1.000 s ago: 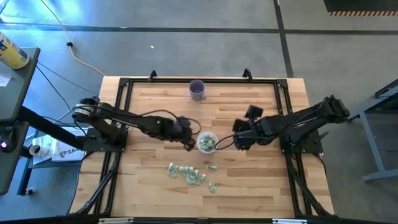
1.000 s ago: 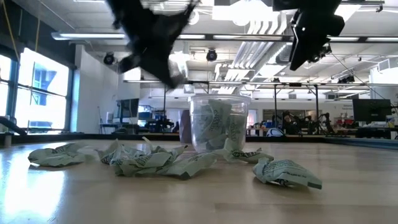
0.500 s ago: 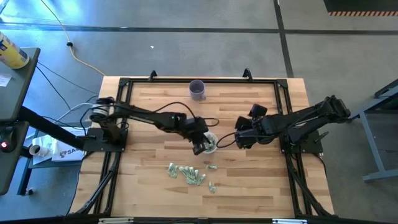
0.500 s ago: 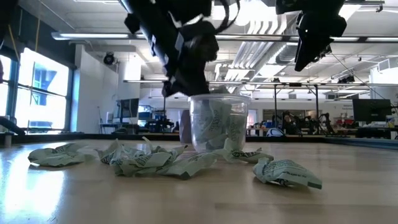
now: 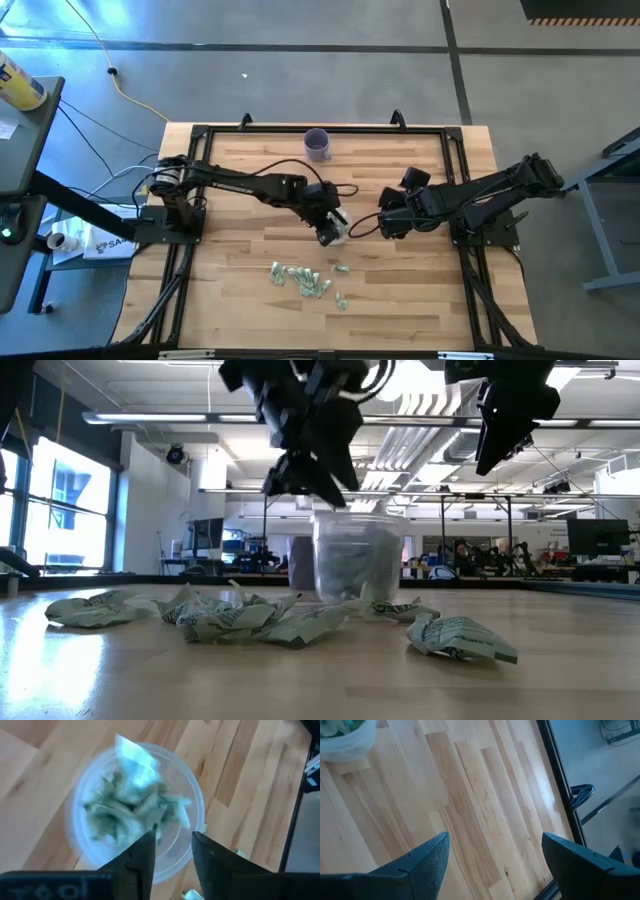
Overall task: Pick and place Stevia / Truvia into bins
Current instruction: Put the stevia packet into the transparent container
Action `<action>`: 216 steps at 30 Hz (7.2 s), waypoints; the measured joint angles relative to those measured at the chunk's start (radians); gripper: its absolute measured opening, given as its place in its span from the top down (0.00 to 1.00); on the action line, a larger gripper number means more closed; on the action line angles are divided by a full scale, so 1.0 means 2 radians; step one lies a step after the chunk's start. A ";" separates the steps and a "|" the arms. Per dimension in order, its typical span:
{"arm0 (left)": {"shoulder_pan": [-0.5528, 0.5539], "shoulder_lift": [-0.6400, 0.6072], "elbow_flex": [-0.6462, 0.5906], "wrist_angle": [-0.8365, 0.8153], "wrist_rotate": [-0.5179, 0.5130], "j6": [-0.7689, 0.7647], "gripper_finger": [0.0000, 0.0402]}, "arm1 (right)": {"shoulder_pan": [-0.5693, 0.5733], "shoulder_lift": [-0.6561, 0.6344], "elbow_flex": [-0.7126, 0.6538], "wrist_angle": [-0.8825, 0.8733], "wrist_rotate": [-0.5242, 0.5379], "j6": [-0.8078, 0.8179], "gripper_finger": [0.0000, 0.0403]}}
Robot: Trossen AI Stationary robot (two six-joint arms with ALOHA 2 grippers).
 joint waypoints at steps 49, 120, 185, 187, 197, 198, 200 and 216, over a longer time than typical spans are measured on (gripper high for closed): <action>-0.134 -0.379 -0.307 -0.204 -0.185 -0.105 0.63 | 0.080 0.283 -0.008 0.456 -0.215 0.050 0.79; -0.168 -0.323 -0.357 -0.043 -0.107 -0.338 0.63 | -0.032 0.138 0.083 0.168 -0.160 -0.151 0.39; -0.226 -0.064 -0.235 -0.013 -0.094 -0.487 0.49 | 0.091 0.061 -0.026 0.158 -0.104 0.034 0.34; -0.226 -0.062 -0.236 -0.012 -0.088 -0.487 0.49 | 0.091 0.061 -0.026 0.158 -0.105 0.034 0.34; -0.226 -0.063 -0.236 -0.048 -0.096 -0.443 0.82 | 0.091 0.061 -0.026 0.159 -0.102 0.034 0.34; -0.225 -0.063 -0.236 -0.050 -0.099 -0.435 0.88 | 0.091 0.061 -0.026 0.159 -0.101 0.034 0.34; -0.220 -0.063 -0.236 -0.054 -0.105 -0.424 0.93 | 0.097 0.060 -0.026 0.159 -0.091 0.033 0.34; -0.062 -0.061 0.000 -0.062 -0.174 -0.089 0.92 | 0.176 0.041 -0.026 0.093 -0.083 0.168 0.34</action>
